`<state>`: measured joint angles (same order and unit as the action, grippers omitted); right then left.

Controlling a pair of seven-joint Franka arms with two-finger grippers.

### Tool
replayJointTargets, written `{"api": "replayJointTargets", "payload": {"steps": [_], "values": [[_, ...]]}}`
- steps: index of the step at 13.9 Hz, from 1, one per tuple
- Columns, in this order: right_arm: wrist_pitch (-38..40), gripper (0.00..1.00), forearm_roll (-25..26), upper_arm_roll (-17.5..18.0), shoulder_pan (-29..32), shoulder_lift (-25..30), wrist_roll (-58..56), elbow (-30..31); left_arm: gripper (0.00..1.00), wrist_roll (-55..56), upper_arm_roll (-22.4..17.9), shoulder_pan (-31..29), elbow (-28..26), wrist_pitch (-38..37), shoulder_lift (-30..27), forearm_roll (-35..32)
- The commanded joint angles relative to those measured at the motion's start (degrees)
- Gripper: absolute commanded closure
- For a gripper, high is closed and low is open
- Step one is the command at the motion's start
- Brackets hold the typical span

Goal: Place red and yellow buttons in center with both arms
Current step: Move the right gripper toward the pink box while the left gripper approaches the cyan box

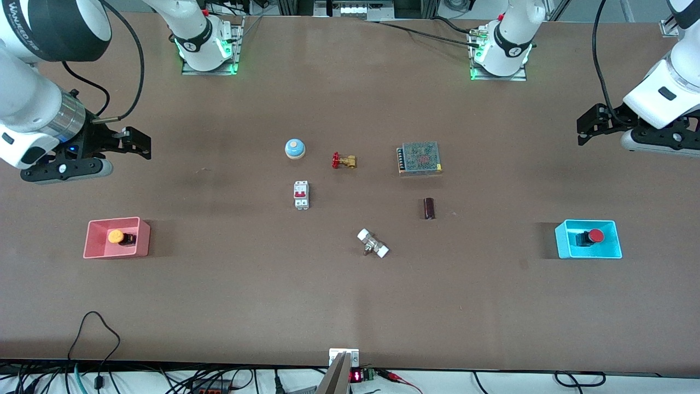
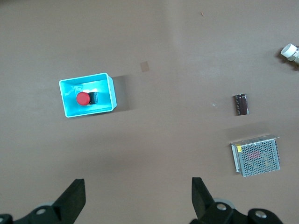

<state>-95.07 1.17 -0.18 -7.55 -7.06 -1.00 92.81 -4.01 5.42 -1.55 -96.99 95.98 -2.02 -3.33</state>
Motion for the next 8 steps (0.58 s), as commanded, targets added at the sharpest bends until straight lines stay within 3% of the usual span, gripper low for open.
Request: {"api": "replayJointTargets", "payload": {"steps": [1, 4, 8], "values": [[-0.6, 0.00, 0.7, 0.1, 1.3, -0.8, -0.1, 1.9, 0.00, 0.1, 0.1, -0.2, 1.7, -1.4, 0.6, -0.1], [-5.3, 0.00, 1.3, 0.1, 4.0, -4.0, -0.7, 2.9, 0.00, 0.1, 0.1, -0.2, 1.8, -1.3, 1.3, -0.1], [-13.7, 0.00, 3.1, -0.1, 8.0, -9.1, -5.9, 2.8, 0.00, 0.1, -0.8, -0.8, 1.9, -2.3, 6.3, -0.2]]}}
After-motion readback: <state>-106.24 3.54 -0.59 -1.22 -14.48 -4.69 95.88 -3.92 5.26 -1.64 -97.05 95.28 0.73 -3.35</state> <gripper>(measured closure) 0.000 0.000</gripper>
